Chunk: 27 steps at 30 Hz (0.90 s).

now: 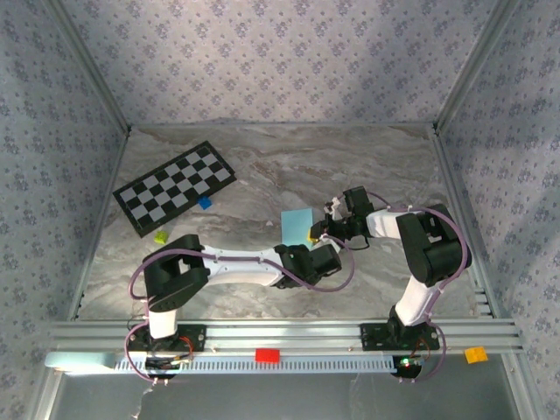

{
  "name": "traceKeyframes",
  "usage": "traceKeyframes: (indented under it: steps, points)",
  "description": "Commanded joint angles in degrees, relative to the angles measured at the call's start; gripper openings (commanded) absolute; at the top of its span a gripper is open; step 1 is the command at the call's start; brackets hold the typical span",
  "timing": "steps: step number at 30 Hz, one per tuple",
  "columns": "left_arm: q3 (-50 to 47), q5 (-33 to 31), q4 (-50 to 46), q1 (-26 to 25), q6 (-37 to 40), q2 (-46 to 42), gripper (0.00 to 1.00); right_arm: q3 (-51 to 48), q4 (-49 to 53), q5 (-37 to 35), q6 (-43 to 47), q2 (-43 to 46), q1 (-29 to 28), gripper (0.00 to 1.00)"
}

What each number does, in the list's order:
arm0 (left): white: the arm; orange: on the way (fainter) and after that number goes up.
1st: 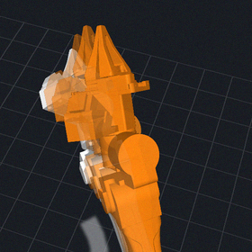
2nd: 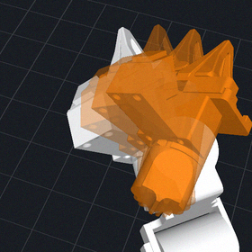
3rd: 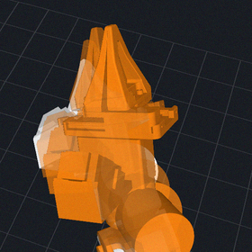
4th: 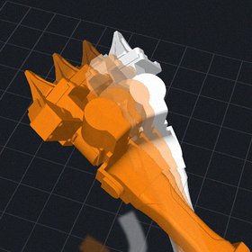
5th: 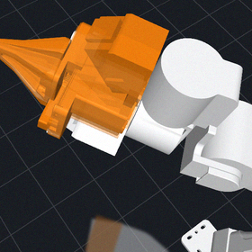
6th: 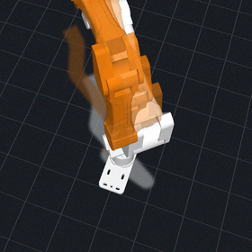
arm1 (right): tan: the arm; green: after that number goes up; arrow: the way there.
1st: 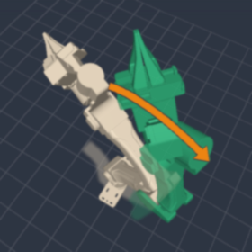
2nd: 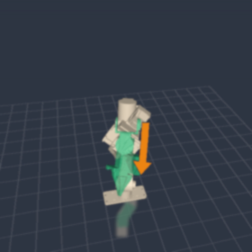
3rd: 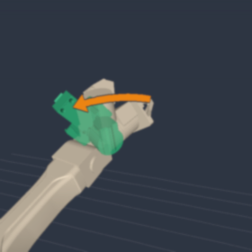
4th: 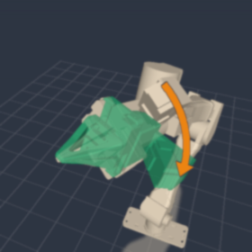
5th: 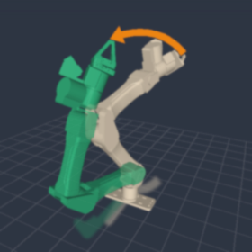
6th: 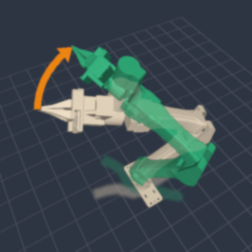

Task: Fold a paper plane with a square sheet of paper (pick it up from the middle)
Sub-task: Fold the triangle a second time at the center of the table.

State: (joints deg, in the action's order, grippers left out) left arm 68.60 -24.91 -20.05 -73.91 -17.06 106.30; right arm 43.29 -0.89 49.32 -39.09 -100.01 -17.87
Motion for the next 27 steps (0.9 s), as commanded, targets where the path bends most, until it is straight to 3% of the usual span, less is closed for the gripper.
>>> traceKeyframes:
  steps: [1,7,15,21,27]
  points:
    - [1.54,-2.35,-1.78,-0.13,0.18,0.94,0.45,0.39,1.39,0.24,-0.5,1.01,0.29,0.08]
    - [1.16,-2.11,-1.84,-0.26,0.1,0.35,0.22,0.36,1.45,0.25,-0.36,1.21,0.29,0.1]
    - [1.63,-2.77,-2.7,-0.13,-0.07,0.06,0.02,0.54,1.75,0.09,-0.11,1.12,0.36,0.13]
    - [1.13,-0.49,-2.12,0.56,-1.25,-1.63,0.0,-0.47,3.92,-4.06,0.29,4.87,1.24,0.24]
    - [-2.94,10.94,3.97,4.69,-5.07,-6.1,0.0,-2.88,10.75,-13.73,2.13,14.75,4.58,0.43]
